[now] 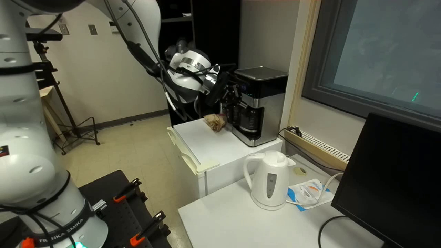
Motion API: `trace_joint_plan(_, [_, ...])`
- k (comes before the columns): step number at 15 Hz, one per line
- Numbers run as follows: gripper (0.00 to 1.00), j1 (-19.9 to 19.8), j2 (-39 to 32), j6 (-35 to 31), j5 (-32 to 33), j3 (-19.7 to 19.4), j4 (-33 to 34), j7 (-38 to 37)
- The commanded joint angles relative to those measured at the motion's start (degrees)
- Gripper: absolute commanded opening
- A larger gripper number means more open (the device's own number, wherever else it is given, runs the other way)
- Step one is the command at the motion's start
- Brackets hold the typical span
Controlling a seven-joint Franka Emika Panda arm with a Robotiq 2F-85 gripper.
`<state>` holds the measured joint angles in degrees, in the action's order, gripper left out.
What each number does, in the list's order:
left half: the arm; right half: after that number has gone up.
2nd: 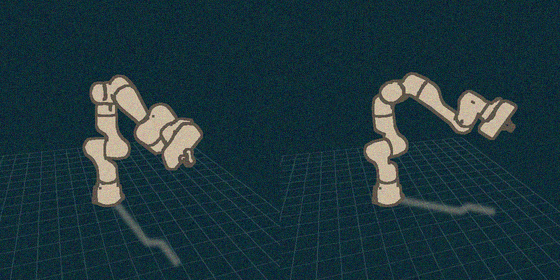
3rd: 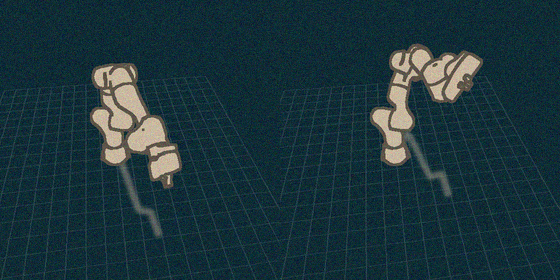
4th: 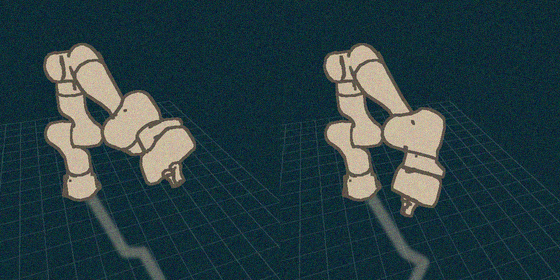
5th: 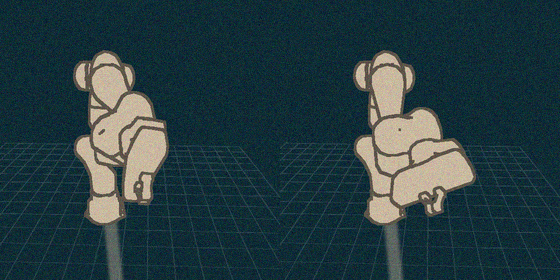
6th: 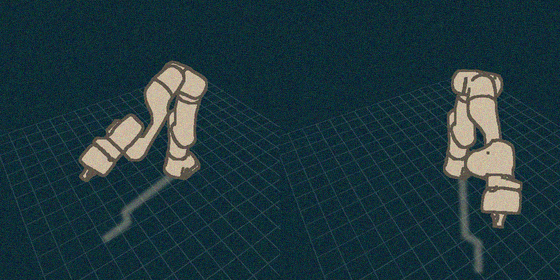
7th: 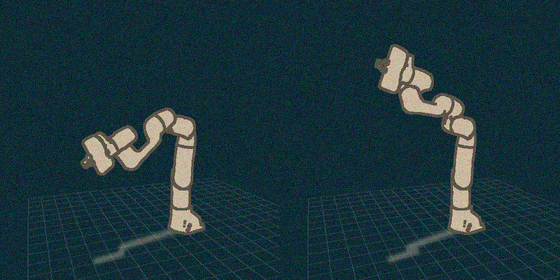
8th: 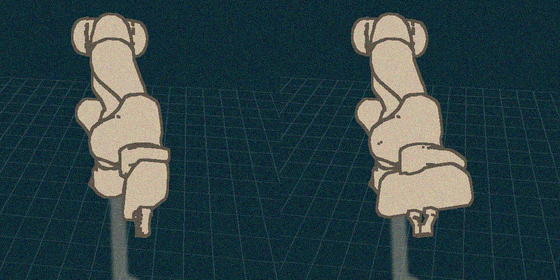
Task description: Press a button on the coffee maker
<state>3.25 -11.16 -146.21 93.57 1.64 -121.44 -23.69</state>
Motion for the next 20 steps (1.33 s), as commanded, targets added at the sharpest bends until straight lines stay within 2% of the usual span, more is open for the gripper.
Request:
trace_joint_plan(1, [0.0,0.4,0.0,-1.4,6.2,0.3,-0.2,-4.7])
trace_joint_plan(11, [0.0,0.3,0.3,-0.4,16.2,1.0,-0.2,-11.5])
trace_joint_plan(18, [0.0,0.2,-0.5,-0.4,20.6,1.0,0.9,-13.8])
trace_joint_plan(20, [0.0,-1.0,-0.7,-0.4,21.1,2.1,1.3,-13.8])
